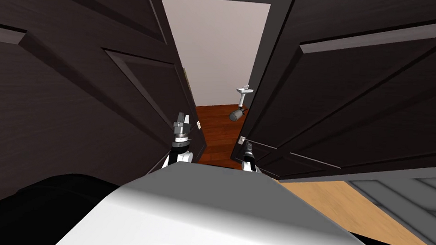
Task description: Push the door open
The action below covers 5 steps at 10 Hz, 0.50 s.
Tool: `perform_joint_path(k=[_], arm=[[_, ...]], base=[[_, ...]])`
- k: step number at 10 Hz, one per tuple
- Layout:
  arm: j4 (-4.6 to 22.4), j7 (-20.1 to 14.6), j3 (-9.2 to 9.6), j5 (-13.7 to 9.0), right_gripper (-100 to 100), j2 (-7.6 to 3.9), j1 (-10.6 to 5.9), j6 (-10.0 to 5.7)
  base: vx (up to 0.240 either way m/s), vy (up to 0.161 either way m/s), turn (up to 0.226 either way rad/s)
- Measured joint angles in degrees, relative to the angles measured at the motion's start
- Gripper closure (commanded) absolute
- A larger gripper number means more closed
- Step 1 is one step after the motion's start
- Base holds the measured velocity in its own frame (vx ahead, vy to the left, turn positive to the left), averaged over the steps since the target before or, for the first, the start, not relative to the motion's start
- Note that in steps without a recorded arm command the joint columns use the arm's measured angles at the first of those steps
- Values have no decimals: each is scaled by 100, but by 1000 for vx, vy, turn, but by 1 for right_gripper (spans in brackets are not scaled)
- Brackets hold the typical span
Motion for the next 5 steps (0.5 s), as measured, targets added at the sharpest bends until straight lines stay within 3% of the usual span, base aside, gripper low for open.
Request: perform_joint_path(k=[2,4,5], arm=[[27,19,5,-6,-100,50,-26,13],[28,67,-3,-23,-100,161,-55,54],[247,74,-17,-41,-100,228,-175,-23]], base=[[-200,124,-74],[-245,146,-150],[-156,97,-34]])
